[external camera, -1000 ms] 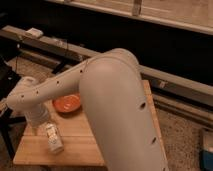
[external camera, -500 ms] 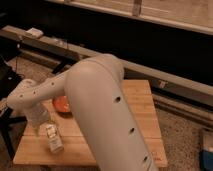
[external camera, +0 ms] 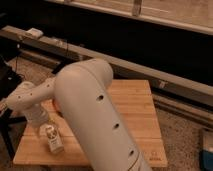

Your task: Place the bottle in the ceramic bowl

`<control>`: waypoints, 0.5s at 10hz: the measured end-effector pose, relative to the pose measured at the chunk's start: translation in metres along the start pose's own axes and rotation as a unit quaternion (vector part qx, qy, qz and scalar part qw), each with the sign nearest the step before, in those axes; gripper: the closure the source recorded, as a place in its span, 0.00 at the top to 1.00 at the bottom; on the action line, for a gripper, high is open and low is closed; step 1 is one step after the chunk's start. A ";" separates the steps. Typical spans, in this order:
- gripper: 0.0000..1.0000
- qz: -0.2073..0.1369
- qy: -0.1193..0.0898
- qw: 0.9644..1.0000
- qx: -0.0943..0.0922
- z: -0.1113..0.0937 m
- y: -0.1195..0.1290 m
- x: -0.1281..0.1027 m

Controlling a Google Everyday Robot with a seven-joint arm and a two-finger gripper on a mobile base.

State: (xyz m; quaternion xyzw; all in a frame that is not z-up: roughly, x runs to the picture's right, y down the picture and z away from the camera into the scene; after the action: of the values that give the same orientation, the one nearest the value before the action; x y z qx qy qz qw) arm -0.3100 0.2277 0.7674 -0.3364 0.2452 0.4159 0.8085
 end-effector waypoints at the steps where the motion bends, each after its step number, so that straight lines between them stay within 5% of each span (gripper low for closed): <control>1: 0.65 0.000 0.007 1.000 0.002 0.004 0.000 -0.002; 2: 0.62 0.000 0.013 1.000 0.002 0.007 -0.001 -0.003; 5: 0.31 -0.002 0.036 0.999 0.002 0.014 -0.001 -0.007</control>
State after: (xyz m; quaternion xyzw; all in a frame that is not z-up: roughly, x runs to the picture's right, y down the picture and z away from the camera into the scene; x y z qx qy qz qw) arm -0.3116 0.2341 0.7812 -0.3502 0.2743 0.4013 0.8007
